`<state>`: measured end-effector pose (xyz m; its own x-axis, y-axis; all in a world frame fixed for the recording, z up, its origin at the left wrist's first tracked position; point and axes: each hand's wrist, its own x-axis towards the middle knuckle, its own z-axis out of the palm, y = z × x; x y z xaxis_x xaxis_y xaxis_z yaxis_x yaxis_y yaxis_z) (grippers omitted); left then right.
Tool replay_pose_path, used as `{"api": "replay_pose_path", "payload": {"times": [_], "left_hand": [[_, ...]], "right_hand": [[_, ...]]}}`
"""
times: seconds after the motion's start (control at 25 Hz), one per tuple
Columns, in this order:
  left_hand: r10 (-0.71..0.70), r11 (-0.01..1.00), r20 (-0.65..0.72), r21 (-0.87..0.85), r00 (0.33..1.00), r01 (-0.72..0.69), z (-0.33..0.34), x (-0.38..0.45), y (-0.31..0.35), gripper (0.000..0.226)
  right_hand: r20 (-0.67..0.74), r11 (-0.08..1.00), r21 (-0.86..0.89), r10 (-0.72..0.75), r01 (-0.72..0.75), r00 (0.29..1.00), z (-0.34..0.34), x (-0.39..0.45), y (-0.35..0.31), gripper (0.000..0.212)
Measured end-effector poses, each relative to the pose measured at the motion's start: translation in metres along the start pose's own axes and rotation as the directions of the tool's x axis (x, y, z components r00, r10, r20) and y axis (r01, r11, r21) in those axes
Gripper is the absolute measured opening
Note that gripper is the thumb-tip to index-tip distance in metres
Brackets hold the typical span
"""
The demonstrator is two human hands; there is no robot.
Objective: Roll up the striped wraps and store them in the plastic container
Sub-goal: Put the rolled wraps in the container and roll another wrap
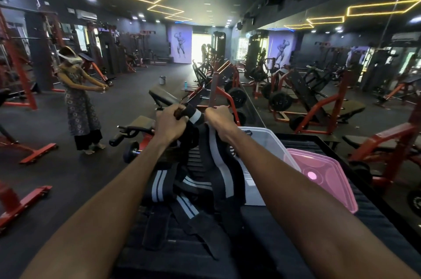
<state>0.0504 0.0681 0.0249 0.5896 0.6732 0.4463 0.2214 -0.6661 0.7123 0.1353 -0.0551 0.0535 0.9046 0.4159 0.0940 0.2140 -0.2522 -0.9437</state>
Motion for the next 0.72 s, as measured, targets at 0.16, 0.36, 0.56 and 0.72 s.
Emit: {"api": "replay_pose_path", "payload": {"times": [0.16, 0.36, 0.56, 0.72], "left_hand": [[0.161, 0.966, 0.018, -0.21, 0.987, -0.153, -0.005, -0.007, 0.043, 0.022], [0.254, 0.911, 0.003, -0.336, 0.967, -0.238, 0.0, -0.016, 0.085, 0.022], [0.328, 0.849, 0.257, -0.502, 0.909, -0.164, 0.01, -0.031, 0.122, 0.046], [0.398, 0.87, 0.337, -0.433, 0.853, -0.235, 0.019, -0.049, 0.15, 0.06]], "right_hand": [[0.113, 0.981, 0.125, 0.131, -0.145, 0.985, -0.032, -0.012, -0.006, 0.022], [0.265, 0.879, 0.417, 0.127, -0.232, 0.956, -0.079, -0.029, -0.005, 0.024], [0.178, 0.788, 0.589, 0.092, -0.181, 0.98, -0.124, -0.034, -0.003, 0.032], [0.103, 0.717, 0.685, 0.081, -0.13, 0.991, -0.166, -0.043, 0.003, 0.029]]}}
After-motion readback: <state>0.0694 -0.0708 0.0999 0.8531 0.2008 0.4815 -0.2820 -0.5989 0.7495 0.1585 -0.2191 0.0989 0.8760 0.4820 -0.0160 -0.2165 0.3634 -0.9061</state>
